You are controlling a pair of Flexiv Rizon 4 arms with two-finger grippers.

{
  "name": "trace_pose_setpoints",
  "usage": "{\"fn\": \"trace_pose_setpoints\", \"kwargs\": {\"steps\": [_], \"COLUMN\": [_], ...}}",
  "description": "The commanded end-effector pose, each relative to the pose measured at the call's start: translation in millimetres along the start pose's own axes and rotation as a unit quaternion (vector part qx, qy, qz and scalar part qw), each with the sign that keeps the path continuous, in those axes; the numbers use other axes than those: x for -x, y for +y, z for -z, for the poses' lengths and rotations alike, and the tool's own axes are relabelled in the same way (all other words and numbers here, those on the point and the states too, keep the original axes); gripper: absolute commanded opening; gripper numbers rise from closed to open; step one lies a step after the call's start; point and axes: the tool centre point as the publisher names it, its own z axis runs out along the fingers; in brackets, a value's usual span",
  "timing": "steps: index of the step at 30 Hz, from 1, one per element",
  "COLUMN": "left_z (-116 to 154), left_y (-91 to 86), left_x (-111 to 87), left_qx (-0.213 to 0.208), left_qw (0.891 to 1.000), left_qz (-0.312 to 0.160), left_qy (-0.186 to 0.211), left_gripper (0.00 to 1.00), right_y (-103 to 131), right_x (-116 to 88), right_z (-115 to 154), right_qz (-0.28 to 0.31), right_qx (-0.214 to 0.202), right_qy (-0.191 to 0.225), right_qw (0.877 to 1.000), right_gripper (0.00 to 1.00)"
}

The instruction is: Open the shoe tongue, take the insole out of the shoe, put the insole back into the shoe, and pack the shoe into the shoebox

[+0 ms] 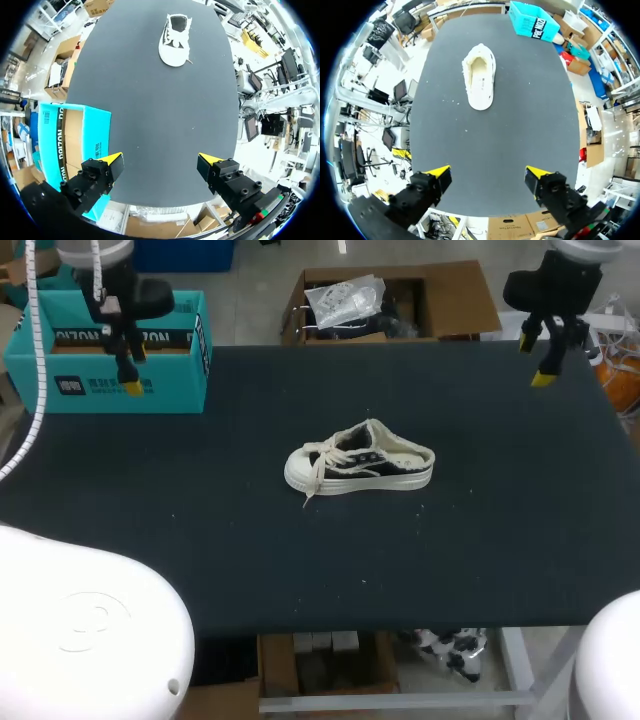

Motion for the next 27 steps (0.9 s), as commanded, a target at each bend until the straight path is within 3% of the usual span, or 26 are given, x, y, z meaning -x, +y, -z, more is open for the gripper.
{"fn": "trace_pose_setpoints", "kwargs": {"steps": [1, 6, 11, 16, 17, 27], "left_z": [-6, -13, -20, -28, -29, -30], "left_y": [-6.7, -19.5, -29.7, -37.0, -37.9, -38.8], "left_x": [-8.6, -21.3, -32.1, -39.8, -41.1, -42.5], "left_qx": [0.003, 0.014, 0.03, 0.022, 0.022, 0.024], "left_qw": [0.998, 0.988, 0.977, 0.973, 0.965, 0.968], "left_qz": [0.053, 0.153, 0.21, 0.226, 0.259, 0.249], "left_qy": [0.018, 0.026, 0.032, 0.041, 0.022, 0.018], "left_gripper": [1.0, 1.0, 1.0, 1.0, 1.0, 1.0], "right_y": [-4, 13, 39, 65, 71, 76], "right_x": [-11, -21, -27, -34, -35, -37], "right_z": [-21, -47, -78, -104, -110, -115], "right_qz": [-0.014, -0.033, -0.042, -0.046, -0.044, -0.035], "right_qx": [0.043, 0.091, 0.136, 0.187, 0.2, 0.198], "right_qy": [0.001, 0.009, 0.02, 0.025, 0.041, 0.051], "right_qw": [0.999, 0.995, 0.99, 0.981, 0.978, 0.978], "right_gripper": [1.0, 1.0, 1.0, 1.0, 1.0, 1.0]}}
